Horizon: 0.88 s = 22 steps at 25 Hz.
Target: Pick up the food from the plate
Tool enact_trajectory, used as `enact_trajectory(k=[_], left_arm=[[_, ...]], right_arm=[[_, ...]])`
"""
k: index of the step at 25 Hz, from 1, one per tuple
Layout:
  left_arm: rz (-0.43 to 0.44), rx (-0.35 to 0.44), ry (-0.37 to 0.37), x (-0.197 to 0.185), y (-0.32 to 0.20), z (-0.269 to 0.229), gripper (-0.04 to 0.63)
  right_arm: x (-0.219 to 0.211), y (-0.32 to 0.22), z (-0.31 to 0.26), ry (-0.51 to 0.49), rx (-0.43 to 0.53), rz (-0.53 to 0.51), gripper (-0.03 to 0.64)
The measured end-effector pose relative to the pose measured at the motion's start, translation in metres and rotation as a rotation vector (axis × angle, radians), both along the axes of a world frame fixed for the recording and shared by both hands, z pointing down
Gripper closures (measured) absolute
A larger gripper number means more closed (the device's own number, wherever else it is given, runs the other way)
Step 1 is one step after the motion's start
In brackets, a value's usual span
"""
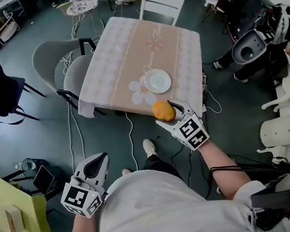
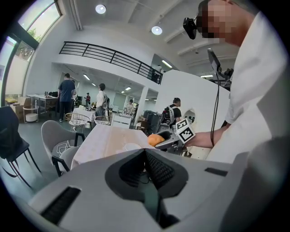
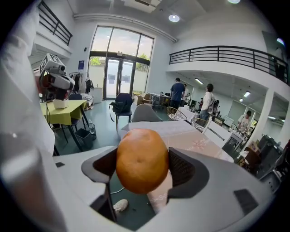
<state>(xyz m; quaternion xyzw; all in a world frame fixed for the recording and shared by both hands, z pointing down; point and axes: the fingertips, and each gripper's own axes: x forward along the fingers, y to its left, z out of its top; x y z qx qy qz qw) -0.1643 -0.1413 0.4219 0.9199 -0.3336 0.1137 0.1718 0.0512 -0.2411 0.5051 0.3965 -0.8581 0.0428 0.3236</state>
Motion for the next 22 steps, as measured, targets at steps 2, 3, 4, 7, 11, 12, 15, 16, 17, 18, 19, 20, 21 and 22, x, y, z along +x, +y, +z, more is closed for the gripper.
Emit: enact_trajectory(k=[2, 3, 4, 7, 11, 12, 15, 16, 17, 18, 19, 20, 21, 22], left_arm=[[0.023, -0.01, 0.001, -0.004, 0.01, 0.003, 0.586], [0.037, -0.014, 0.003, -0.005, 0.015, 0.004, 0.586], [0.051, -0.017, 0.006, -0.006, 0.02, 0.005, 0.586], [0.082, -0.019, 0.013, -0.011, 0.032, 0.009, 0.586], [0.122, -0.024, 0.026, -0.016, 0.049, 0.014, 0.586], [0.13, -0.024, 0.029, -0.017, 0.052, 0.015, 0.586], [0.136, -0.026, 0.035, -0.023, 0.062, 0.015, 0.586], [0.137, -0.028, 0.035, -0.023, 0.065, 0.016, 0.586], [0.141, -0.029, 0.037, -0.021, 0.067, 0.017, 0.586], [0.147, -0.029, 0.038, -0.018, 0.069, 0.017, 0.586], [0.155, -0.028, 0.04, -0.016, 0.069, 0.018, 0.586], [0.161, -0.026, 0.04, -0.015, 0.07, 0.018, 0.586], [0.165, -0.024, 0.041, -0.015, 0.07, 0.018, 0.586], [0.168, -0.023, 0.042, -0.015, 0.07, 0.017, 0.586]], right_arm=[[-0.009, 0.019, -0.012, -0.014, 0.015, 0.015, 0.264], [-0.013, 0.031, -0.016, -0.019, 0.013, 0.023, 0.264], [-0.017, 0.042, -0.019, -0.022, 0.006, 0.029, 0.264], [-0.031, 0.07, -0.026, -0.032, 0.009, 0.035, 0.264], [-0.043, 0.103, -0.037, -0.038, 0.026, 0.05, 0.264], [-0.045, 0.11, -0.04, -0.036, 0.03, 0.055, 0.264], [-0.053, 0.13, -0.048, -0.039, 0.039, 0.056, 0.264], [-0.055, 0.136, -0.049, -0.043, 0.04, 0.052, 0.264], [-0.056, 0.14, -0.05, -0.044, 0.04, 0.05, 0.264], [-0.055, 0.145, -0.051, -0.043, 0.039, 0.05, 0.264], [-0.055, 0.148, -0.051, -0.041, 0.037, 0.051, 0.264], [-0.056, 0.151, -0.051, -0.039, 0.035, 0.051, 0.264], [-0.058, 0.153, -0.052, -0.039, 0.035, 0.05, 0.264], [-0.06, 0.154, -0.053, -0.037, 0.034, 0.05, 0.264]])
